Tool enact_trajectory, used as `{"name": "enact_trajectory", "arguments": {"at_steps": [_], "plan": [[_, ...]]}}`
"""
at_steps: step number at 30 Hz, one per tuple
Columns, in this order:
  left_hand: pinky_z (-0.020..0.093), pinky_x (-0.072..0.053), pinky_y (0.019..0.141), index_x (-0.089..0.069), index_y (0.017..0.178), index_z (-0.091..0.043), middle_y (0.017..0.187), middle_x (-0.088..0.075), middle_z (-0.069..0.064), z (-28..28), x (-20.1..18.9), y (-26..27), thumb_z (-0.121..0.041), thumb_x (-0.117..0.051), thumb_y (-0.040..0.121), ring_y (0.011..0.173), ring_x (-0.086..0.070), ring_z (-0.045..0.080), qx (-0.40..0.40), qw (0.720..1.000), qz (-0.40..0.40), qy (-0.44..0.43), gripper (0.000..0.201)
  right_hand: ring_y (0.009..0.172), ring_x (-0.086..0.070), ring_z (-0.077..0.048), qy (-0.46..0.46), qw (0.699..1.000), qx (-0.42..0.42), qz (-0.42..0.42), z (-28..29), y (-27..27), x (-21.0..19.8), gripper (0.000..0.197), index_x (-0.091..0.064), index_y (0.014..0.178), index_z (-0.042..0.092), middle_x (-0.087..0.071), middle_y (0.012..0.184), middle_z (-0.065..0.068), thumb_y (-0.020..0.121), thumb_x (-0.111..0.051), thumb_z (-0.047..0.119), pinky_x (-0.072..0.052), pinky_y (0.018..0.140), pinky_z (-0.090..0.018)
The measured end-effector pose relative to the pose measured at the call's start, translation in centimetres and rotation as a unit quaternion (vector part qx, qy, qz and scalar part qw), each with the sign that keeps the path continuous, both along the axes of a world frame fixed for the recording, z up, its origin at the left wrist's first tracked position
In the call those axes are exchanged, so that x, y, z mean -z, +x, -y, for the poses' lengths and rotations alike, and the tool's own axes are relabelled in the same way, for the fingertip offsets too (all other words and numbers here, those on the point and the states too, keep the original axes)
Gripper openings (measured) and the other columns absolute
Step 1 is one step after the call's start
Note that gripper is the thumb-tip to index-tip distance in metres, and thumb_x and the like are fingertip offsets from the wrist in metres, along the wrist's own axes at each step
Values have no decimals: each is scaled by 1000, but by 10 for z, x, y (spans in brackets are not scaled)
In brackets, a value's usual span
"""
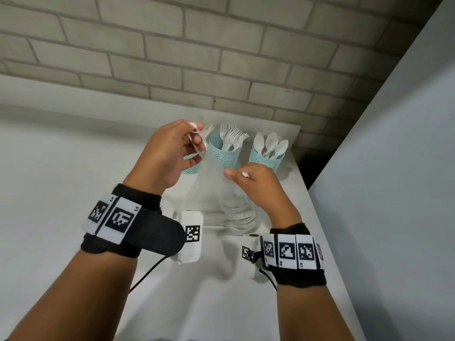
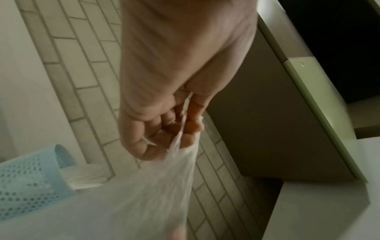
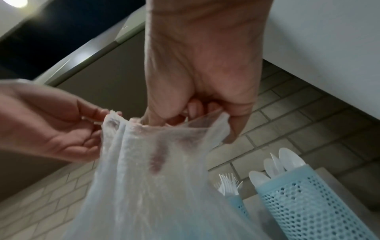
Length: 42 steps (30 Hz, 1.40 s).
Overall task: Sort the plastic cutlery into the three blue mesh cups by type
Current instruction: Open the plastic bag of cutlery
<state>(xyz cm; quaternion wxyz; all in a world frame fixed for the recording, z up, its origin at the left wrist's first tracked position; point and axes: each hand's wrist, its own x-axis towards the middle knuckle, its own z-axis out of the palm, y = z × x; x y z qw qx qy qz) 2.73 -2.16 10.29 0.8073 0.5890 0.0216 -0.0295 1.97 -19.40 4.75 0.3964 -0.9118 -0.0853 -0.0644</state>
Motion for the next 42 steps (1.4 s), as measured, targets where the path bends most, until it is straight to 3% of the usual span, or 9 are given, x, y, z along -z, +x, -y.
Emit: {"name": "enact_trajectory", "arguments": {"at_steps": [5, 9, 13, 19, 25, 33, 35, 38, 42], "plan": [[18, -32, 43, -53, 81, -12, 55, -30, -3, -8, -2, 1, -12, -35, 91, 42, -25, 8, -3, 994, -61, -94, 20, 70, -53, -16, -121, 992, 19, -24, 9, -1, 7, 26, -74, 78, 17, -55, 67, 4, 83, -66, 41, -42, 65, -33], [20, -30, 52, -63, 84, -14, 67, -43, -7, 2, 14, -1, -50, -62, 82, 59, -41, 8, 32, 928, 42, 368, 37, 61, -51, -10, 111, 992, 48, -47, 12, 2, 4, 24, -65, 66, 5, -58, 60, -8, 87, -63, 17, -40, 60, -26], [24, -40, 64, -66, 84, -8, 77, -56, 0, 19, 47, 0, -57, -59, 80, 81, -54, 19, 131, 791, 22, 597, 50, 63, -68, -11, 334, 930, 76, -131, 9, 6, 5, 14, -63, 83, 14, -69, 64, 1, 91, -56, 7, -56, 63, -25], [24, -38, 63, -48, 58, -11, 66, -50, 2, 14, 77, 14, -27, -63, 84, 69, -50, 18, 147, 800, -44, 580, 33, 51, -67, -14, 565, 793, 147, -176, 23, 13, 19, 18, -53, 88, 5, -67, 66, -11, 96, -41, -4, -56, 54, -25], [35, -59, 65, -60, 93, -1, 75, -71, 10, -8, 78, 16, -6, -55, 91, 72, -70, 20, 158, 961, -218, 61, 8, 28, -48, -4, 521, 792, 235, -215, 19, 18, 42, 25, -48, 120, -6, -60, 54, -9, 98, -36, -2, -38, 33, -11], [23, -50, 43, -49, 74, -7, 50, -46, -1, -26, 99, 20, 16, -72, 63, 39, -48, 11, 56, 900, -282, -327, 34, 83, -70, -22, 536, 763, 253, -258, 27, 26, 58, 13, -60, 97, 8, -56, 75, -9, 95, -48, 11, -58, 75, -30], [15, -40, 41, -49, 75, -11, 54, -37, -5, -25, 98, 20, -1, -77, 61, 38, -34, 8, 54, 901, -276, -331, 34, 54, -63, -14, 597, 722, 236, -258, 32, 27, 57, 8, -56, 96, 13, -54, 62, -3, 91, -56, 20, -51, 58, -24], [13, -33, 38, -53, 89, -15, 59, -46, -6, -20, 91, 19, -5, -62, 82, 42, -30, 4, 28, 949, -238, -205, 15, 41, -34, -3, 505, 818, 193, -198, 38, 17, 40, 24, -52, 110, 30, -54, 81, 2, 88, -62, 28, -28, 38, -14], [11, -31, 35, -48, 113, -14, 75, -49, 2, -12, 82, 16, 15, -52, 84, 33, -35, 1, 54, 983, -174, 18, 41, 93, -53, -7, 165, 968, 61, -179, 30, 2, 21, 30, -65, 105, 26, -59, 107, 8, 78, -72, 37, -42, 74, -20]]}}
